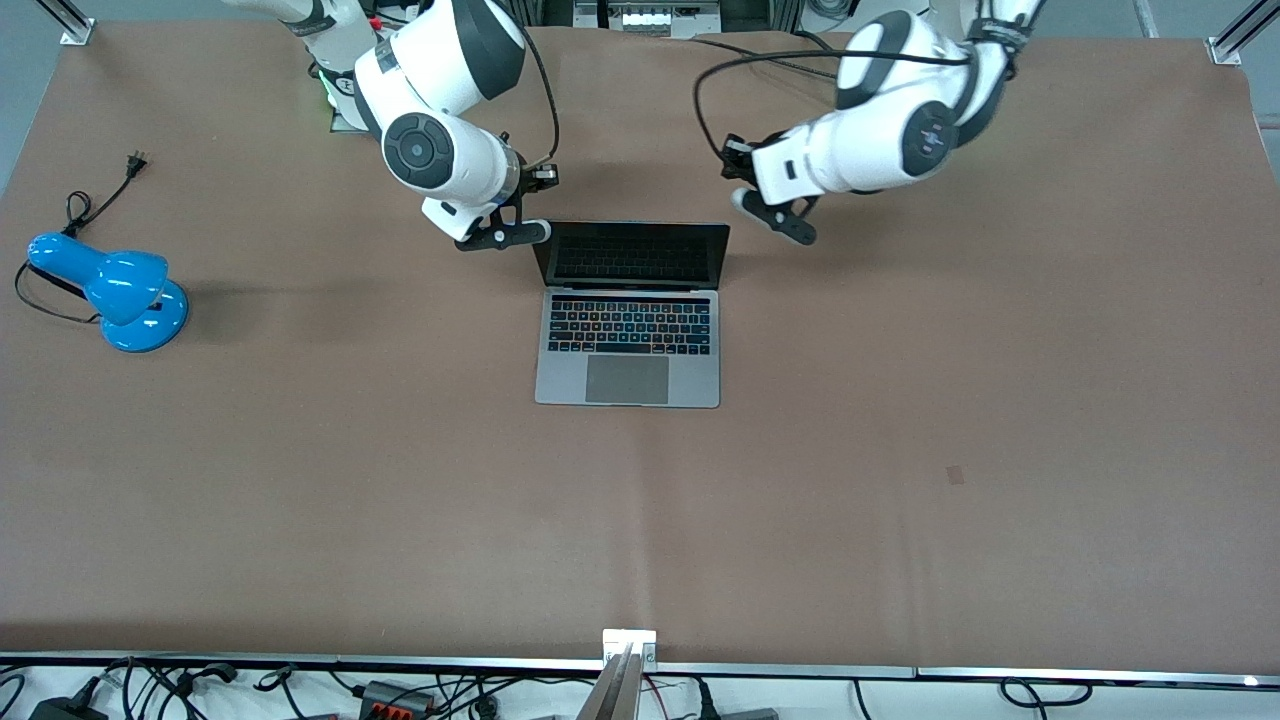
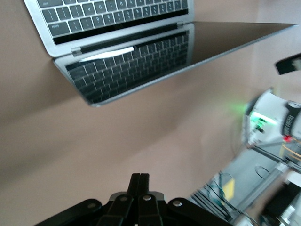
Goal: Close laptop with both arms from behind
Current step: 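Lower both grippers behind the laptop screen's top edge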
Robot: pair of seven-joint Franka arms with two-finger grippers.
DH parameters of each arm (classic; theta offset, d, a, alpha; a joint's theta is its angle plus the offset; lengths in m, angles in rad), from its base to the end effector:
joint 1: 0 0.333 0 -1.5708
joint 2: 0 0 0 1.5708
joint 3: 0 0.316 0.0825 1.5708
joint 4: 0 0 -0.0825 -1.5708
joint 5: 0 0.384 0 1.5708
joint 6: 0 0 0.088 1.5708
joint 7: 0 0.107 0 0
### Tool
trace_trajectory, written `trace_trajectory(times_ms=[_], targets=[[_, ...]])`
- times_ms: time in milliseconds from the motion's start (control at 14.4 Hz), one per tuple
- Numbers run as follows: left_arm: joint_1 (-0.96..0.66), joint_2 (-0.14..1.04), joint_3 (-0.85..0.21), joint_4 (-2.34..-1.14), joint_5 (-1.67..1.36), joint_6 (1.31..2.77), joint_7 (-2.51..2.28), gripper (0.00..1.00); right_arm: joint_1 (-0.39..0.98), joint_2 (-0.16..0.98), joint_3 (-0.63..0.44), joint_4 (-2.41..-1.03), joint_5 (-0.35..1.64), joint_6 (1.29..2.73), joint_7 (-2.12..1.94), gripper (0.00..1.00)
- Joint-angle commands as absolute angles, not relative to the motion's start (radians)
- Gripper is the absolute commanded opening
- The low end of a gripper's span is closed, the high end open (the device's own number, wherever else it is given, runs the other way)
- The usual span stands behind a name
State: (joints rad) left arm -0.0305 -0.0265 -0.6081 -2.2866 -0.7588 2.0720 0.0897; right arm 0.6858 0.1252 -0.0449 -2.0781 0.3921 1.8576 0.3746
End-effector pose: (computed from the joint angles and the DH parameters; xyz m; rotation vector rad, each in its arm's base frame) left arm 0.3789 -0.3258 0.3570 2.5423 -0.3640 -0.4476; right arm 0.4067 0.3408 0.3499 -2.9207 -0.1277 0.6949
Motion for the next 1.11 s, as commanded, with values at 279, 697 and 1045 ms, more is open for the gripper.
trace_trajectory(times_ms=[279,697,1045], targets=[[-0.041,0.135,-0.676,-2.313,-0.788,2.474,0.135,0.01,0.701,0.196,-0.054,-2.020,0.413,1.904,0.385,0.00],[-0.064,0.290,-0.675,-2.237,-0.788,2.668,0.216,0.01,0.686,0.239,-0.055,-1.948,0.413,1.896,0.383,0.00],[-0.035,0.377,-0.654,-2.162,-0.787,2.668,0.333,0.01,0.680,0.320,-0.061,-1.840,0.411,1.891,0.383,0.00]])
